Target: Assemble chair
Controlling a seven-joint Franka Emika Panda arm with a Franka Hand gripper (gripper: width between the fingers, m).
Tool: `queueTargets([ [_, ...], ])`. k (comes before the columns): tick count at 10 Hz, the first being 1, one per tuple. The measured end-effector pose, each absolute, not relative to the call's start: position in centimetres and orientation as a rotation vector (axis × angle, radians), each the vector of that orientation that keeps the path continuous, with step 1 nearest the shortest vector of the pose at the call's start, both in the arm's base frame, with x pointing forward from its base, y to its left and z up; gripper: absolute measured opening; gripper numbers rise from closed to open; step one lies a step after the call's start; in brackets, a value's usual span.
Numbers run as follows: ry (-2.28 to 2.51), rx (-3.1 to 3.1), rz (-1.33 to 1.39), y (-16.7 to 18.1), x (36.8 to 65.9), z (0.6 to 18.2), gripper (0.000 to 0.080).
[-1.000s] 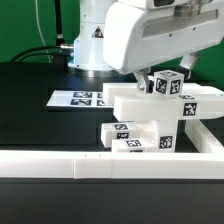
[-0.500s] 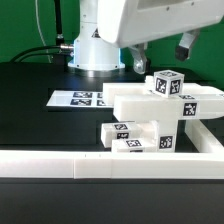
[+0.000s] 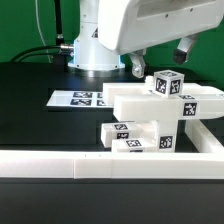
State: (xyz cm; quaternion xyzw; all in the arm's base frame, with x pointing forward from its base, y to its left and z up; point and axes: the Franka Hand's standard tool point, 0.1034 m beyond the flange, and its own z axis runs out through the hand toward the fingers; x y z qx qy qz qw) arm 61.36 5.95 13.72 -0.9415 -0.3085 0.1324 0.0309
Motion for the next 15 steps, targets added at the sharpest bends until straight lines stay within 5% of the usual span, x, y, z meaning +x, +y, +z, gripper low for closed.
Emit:
queueTargets([
  [3,-0.985,-2.868,0.632,5.8,61.0,13.5,0.0649],
  [9,-0.977,-2.885,0.579,4.9,61.7,13.8,0.0649],
  [15,-0.92,-2.996,0.023,3.6,64.6,14.2,0.0649],
])
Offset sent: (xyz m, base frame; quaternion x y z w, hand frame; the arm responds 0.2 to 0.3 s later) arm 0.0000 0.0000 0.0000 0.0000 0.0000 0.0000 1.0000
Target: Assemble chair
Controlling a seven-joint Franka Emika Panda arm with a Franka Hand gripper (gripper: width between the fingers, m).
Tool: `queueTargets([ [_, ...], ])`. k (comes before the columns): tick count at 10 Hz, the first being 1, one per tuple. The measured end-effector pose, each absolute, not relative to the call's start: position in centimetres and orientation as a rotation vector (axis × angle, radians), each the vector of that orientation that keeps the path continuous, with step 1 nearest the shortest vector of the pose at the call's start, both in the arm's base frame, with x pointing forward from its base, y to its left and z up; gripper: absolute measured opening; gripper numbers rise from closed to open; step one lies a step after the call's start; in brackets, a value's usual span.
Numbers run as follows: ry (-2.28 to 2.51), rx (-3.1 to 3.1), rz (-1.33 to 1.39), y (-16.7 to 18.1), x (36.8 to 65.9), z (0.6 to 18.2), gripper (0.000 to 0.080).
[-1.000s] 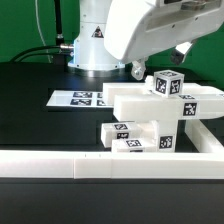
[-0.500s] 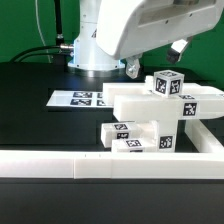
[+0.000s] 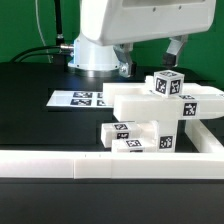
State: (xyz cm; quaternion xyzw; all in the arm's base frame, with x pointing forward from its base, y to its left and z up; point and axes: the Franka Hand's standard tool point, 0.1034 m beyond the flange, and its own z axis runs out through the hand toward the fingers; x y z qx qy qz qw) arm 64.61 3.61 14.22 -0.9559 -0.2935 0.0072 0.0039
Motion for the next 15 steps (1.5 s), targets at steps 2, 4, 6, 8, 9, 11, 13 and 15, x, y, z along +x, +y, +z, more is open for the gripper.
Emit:
queueTargets([
  [2,-0.91,-3.004,-0.077,3.9,64.9,14.8,0.0649],
  [4,-0.903,-2.996,-0.034,4.2,64.6,15.9,0.0649],
  [6,-0.879,-3.003,-0.028,4.2,64.5,15.9,0.0649],
  [8,-0.875,-3.003,-0.025,4.3,64.5,15.8,0.0649],
  [9,-0.829,-3.011,-0.017,5.5,64.1,15.6,0.0649],
  [11,-0.83,-3.0,-0.012,8.1,63.6,15.3,0.0649],
  [13,-0.836,-3.001,-0.024,8.1,63.5,14.4,0.0649],
  [15,-0.821,-3.005,-0.013,7.4,63.4,13.9,0.0649],
])
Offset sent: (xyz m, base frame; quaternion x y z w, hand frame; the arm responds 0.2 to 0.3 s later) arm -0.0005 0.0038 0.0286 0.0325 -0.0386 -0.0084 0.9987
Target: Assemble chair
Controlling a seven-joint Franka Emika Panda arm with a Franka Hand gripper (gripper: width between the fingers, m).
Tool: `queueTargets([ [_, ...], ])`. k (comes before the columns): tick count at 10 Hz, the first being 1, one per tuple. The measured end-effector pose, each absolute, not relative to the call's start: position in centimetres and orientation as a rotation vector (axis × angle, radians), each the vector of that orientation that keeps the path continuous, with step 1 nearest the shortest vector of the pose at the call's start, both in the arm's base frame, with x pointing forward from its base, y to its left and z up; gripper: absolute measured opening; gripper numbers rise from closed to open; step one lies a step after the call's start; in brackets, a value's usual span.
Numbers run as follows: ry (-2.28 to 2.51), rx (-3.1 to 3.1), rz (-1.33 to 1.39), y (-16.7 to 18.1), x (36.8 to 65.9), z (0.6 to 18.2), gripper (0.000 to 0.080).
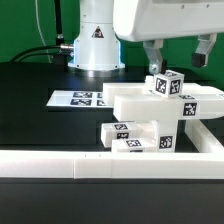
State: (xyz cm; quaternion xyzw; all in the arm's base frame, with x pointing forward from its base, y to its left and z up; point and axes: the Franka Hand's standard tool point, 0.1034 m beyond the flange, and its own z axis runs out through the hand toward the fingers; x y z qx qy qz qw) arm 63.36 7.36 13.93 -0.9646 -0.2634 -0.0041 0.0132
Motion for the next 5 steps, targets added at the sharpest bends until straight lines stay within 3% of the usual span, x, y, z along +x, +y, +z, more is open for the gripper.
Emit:
queueTargets([
  [4,-0.813,-3.008,-0.011,7.1,62.5,12.7,0.0649],
  [5,-0.812,-3.009,-0.01,7.0,62.4,12.5,0.0548],
])
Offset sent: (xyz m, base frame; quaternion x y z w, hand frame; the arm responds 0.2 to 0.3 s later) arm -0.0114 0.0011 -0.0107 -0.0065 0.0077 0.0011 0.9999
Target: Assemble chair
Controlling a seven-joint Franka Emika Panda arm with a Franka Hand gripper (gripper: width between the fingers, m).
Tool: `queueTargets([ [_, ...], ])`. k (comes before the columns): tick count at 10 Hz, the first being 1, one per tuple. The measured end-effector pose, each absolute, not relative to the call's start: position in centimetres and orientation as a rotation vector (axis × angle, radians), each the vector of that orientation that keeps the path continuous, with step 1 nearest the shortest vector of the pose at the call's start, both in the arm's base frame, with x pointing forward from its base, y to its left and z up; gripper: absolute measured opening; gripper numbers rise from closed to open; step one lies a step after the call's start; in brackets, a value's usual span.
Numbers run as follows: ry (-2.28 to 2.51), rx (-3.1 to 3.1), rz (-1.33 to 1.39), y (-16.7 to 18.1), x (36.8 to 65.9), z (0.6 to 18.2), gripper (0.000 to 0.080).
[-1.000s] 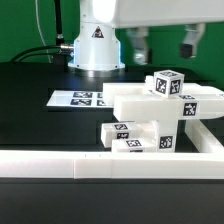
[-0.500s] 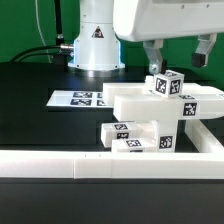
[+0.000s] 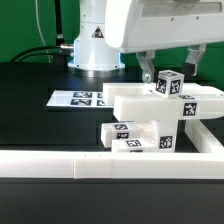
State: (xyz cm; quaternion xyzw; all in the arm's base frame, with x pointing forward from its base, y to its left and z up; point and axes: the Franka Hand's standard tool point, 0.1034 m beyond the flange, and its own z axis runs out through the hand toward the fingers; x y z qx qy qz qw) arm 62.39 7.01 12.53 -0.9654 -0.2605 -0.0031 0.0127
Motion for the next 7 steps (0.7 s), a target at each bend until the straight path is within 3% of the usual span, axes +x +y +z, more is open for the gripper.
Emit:
queueTargets([
  [1,-0.811,-3.009,-0.006,6.96,62.3,12.4,0.0548],
  [2,-0.811,-3.009,-0.003,6.95,62.27,12.3,0.0346],
  [3,-0.811,-3.009,-0.003,6.95,62.27,12.28,0.0281],
  [7,-0.765,-3.021,-0.006,6.95,62.3,12.29,0.0281],
])
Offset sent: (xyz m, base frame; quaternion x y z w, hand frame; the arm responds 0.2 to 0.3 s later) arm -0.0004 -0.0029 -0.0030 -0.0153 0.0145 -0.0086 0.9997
